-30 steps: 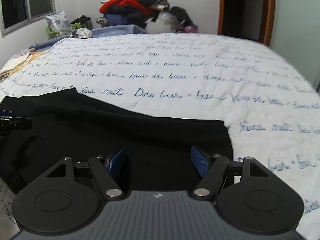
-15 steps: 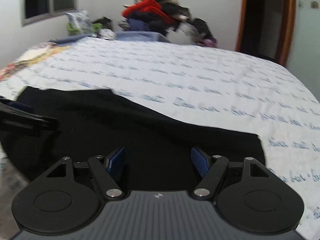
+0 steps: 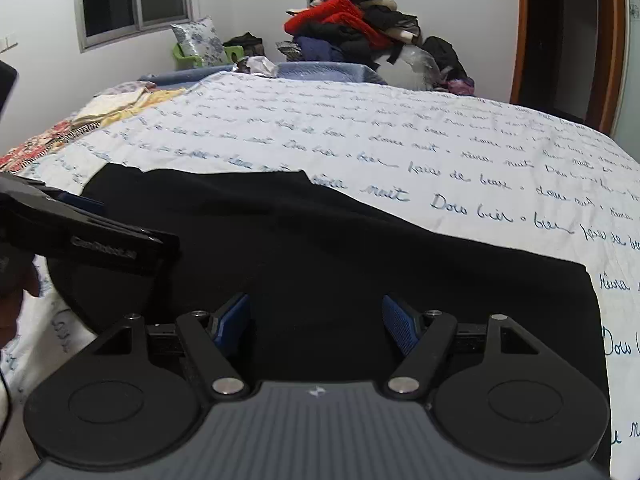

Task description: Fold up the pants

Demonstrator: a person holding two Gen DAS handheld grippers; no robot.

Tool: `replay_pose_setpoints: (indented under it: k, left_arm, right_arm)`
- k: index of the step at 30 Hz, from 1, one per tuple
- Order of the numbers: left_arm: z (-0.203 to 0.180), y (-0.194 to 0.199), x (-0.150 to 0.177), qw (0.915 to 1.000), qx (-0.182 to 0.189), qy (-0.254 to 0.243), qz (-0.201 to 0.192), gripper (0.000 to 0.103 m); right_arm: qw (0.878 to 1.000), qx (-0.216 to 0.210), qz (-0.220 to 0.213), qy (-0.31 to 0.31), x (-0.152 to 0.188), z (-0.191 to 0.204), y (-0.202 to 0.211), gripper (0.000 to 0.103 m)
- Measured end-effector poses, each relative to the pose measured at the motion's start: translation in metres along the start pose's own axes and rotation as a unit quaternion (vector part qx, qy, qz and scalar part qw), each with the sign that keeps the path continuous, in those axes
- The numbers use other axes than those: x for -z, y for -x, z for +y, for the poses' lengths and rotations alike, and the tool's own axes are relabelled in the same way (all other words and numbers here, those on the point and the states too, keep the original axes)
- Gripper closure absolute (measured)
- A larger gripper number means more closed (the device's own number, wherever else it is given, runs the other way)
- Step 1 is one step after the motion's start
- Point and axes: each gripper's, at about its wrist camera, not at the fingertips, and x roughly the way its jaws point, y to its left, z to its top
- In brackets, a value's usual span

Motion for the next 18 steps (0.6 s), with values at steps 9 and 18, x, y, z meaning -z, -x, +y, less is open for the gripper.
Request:
replay_pose_setpoints:
  k: [9,18]
  left_arm:
    - [0.006,0.001,0.004,1.0,0.005,0.003,0.003,0.01]
    - [0.01,-0.002,0.005,0.9999,0.001,0.01,0.008,0.008]
  right_arm:
    - [0.999,-0.014,-0.006,0.032,0.0,0.025,0.002,0.031]
    - [0.998,-0.03,0.002,0.058,0.004,0.039,0.006,0.031]
